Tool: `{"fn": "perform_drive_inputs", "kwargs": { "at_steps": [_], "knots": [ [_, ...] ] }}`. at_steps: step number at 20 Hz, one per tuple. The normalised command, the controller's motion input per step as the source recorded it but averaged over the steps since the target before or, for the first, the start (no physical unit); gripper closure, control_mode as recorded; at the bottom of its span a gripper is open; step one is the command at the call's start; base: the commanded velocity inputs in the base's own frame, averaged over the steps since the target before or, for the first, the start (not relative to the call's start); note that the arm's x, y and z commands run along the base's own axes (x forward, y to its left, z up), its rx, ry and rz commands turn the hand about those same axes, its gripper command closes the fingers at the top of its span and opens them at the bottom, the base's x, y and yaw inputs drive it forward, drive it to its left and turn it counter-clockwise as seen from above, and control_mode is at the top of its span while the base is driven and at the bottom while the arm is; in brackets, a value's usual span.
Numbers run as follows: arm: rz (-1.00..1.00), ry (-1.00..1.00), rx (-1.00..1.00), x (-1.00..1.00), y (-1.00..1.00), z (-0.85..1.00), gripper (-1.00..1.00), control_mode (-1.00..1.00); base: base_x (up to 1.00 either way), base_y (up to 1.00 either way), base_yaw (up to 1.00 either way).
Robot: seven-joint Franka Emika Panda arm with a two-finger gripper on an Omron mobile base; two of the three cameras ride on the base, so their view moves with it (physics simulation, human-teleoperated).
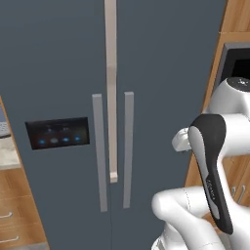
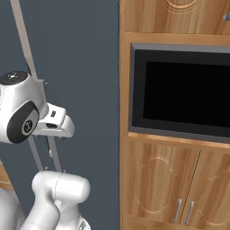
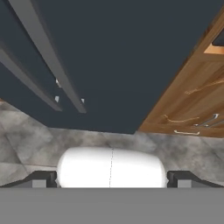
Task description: Open the freezer door, pick up the ice cube tray from the freezer, and place it on the dining counter.
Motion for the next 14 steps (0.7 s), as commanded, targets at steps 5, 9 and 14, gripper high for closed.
{"fn": "perform_drive_inputs", "kwargs": {
  "at_steps": [5,9,14],
  "knots": [
    [0.0,0.0,0.0,0.0,0.0,0.0,-1.0,1.0,0.27,-0.17,0.0],
    [0.0,0.0,0.0,0.0,0.0,0.0,-1.0,1.0,0.13,-0.07,0.0],
    [0.0,0.0,0.0,0.0,0.0,0.0,-1.0,-1.0,0.07,-0.01,0.0]
  ]
}}
